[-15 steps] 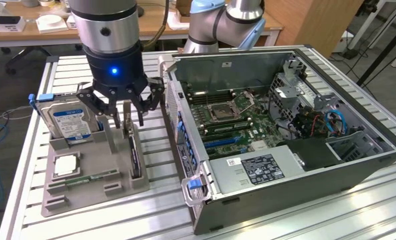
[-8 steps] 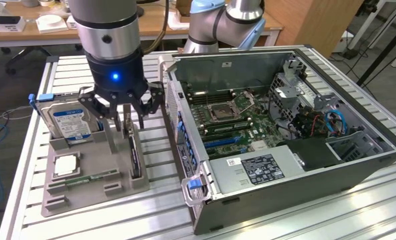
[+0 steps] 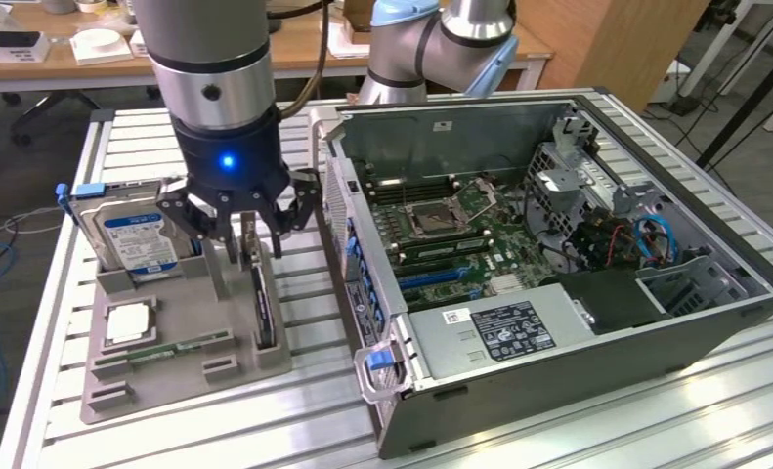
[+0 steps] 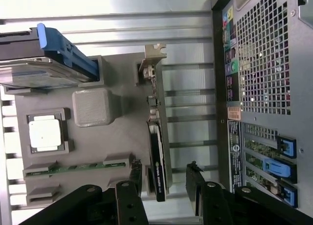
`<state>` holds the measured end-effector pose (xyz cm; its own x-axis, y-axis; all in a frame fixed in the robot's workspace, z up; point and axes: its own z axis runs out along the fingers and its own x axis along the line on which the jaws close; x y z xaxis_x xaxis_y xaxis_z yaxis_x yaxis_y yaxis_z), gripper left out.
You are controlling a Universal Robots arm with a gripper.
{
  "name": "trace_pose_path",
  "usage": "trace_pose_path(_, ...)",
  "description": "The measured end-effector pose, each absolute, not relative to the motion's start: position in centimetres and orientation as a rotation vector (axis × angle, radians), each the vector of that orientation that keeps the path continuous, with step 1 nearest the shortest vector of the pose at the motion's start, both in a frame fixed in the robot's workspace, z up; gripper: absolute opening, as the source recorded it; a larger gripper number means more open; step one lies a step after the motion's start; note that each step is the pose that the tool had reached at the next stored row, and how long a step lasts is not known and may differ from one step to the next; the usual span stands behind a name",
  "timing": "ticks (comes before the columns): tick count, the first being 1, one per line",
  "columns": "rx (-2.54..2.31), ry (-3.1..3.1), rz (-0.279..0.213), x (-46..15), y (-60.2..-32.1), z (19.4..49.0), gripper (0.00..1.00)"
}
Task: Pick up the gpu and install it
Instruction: 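Pick up the gpu and move the gpu toward the slot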
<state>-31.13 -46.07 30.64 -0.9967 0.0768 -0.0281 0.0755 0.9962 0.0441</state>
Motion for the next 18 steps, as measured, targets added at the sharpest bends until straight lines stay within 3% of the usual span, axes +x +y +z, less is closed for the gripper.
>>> trace_pose_path(18,0.118,3.107,0.067,-31.1,-46.1,29.4,0.49)
